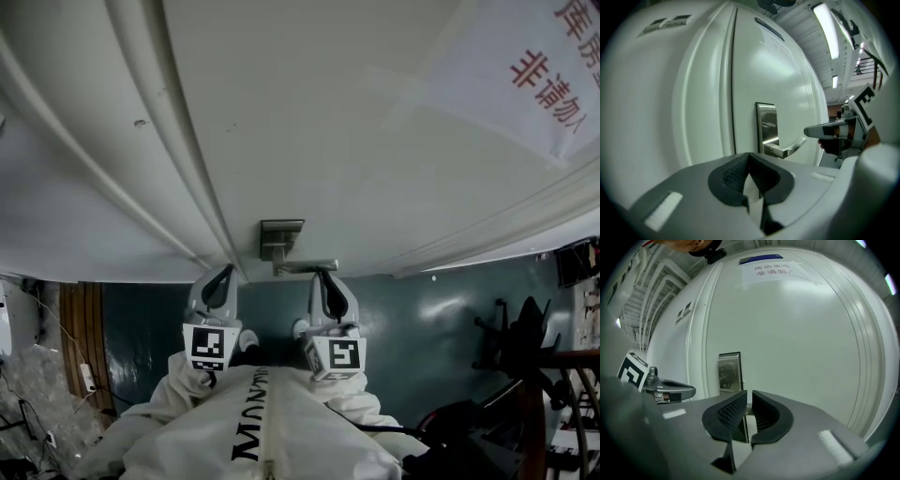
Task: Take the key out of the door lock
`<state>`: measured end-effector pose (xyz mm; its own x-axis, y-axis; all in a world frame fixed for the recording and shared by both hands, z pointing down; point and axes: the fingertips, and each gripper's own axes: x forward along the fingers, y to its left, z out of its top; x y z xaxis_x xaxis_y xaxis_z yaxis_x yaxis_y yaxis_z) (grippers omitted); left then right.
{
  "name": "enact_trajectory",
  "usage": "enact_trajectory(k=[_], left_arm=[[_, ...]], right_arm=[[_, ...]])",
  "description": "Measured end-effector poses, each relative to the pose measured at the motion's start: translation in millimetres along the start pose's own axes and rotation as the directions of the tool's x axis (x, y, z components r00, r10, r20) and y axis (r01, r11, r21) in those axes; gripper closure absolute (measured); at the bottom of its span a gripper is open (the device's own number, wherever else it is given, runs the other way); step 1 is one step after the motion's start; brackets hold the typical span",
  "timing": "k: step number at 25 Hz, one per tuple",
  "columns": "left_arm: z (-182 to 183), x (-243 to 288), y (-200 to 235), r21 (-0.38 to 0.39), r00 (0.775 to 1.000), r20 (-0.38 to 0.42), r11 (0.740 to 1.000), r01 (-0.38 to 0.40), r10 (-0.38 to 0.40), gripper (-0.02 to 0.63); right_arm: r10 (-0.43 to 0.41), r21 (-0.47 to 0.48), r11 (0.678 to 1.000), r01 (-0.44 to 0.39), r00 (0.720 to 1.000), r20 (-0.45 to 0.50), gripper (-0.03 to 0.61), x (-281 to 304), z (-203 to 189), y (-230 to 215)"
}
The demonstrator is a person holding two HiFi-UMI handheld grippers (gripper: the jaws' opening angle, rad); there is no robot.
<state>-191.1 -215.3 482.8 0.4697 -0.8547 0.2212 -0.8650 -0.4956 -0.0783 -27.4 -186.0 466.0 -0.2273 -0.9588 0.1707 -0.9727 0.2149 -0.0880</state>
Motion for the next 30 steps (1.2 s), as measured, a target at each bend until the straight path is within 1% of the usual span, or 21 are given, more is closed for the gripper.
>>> enact_trajectory(k=[3, 5, 7, 9, 11, 13, 15, 18, 26, 28, 29, 30], left_arm=[[0.3, -1.1, 1.9, 0.001, 1.000, 0.005, 1.000, 0.008, -0.008, 0.614], [-0.6, -1.4, 1.4, -0.001, 1.000, 0.004, 1.000, 0.015, -0.015, 0.614], [-1.2, -1.5, 0.3, 0.001, 1.000, 0.004, 1.000, 0.022, -0.022, 0.614], [-2.5, -1.8, -1.4, 0.005, 1.000, 0.001, 1.000, 0.029, -0.029, 0.614], [-4.5, -3.4, -1.6, 0.009, 0.999, -0.004, 0.999, 0.033, -0.033, 0.614], [-6.5, -5.5, 1.0, 0.011, 0.999, -0.009, 0.999, 0.030, -0.030, 0.614], [-8.5, -7.6, 4.3, 0.014, 1.000, -0.015, 1.000, 0.027, -0.027, 0.614], [-11.4, -9.9, 7.2, 0.017, 0.999, -0.021, 1.000, 0.026, -0.026, 0.614], [-15.5, -17.1, 14.7, 0.023, 0.999, -0.029, 0.999, 0.022, -0.021, 0.614], [-16.3, -18.9, 17.3, 0.023, 0.999, -0.031, 1.000, 0.018, -0.017, 0.614], [-16.5, -19.8, 18.3, 0.023, 0.999, -0.031, 1.000, 0.017, -0.016, 0.614], [-16.5, -20.7, 19.3, 0.024, 0.999, -0.031, 1.000, 0.015, -0.015, 0.614]], right_arm=[[-0.042, 0.026, 0.999, 0.042, 0.999, -0.010, 0.526, -3.5, -4.1, -4.3], [-0.084, 0.047, 0.995, 0.085, 0.996, -0.028, 0.475, -6.0, -10.2, -11.1], [-0.112, 0.079, 0.990, 0.116, 0.993, -0.045, 0.444, -7.0, -18.3, -17.5], [-0.124, 0.116, 0.985, 0.130, 0.990, -0.065, 0.422, -7.6, -27.9, -21.3], [-0.125, 0.159, 0.978, 0.137, 0.989, -0.083, 0.418, -8.2, -37.7, -22.1], [-0.120, 0.220, 0.966, 0.136, 0.989, -0.083, 0.403, -7.9, -44.3, -21.1], [-0.104, 0.289, 0.950, 0.122, 0.992, -0.075, 0.379, -6.6, -48.9, -18.9], [-0.078, 0.366, 0.925, 0.099, 0.994, -0.073, 0.374, -2.4, -56.6, -14.7], [-0.030, 0.496, 0.865, 0.072, 0.995, -0.093, 0.376, 10.0, -78.2, -4.8], [-0.012, 0.546, 0.836, 0.060, 0.996, -0.091, 0.376, 14.7, -82.7, -2.4], [-0.001, 0.581, 0.812, 0.054, 0.996, -0.091, 0.376, 17.3, -86.0, -1.7], [0.011, 0.623, 0.781, 0.050, 0.996, -0.093, 0.377, 20.0, -90.3, -1.1]])
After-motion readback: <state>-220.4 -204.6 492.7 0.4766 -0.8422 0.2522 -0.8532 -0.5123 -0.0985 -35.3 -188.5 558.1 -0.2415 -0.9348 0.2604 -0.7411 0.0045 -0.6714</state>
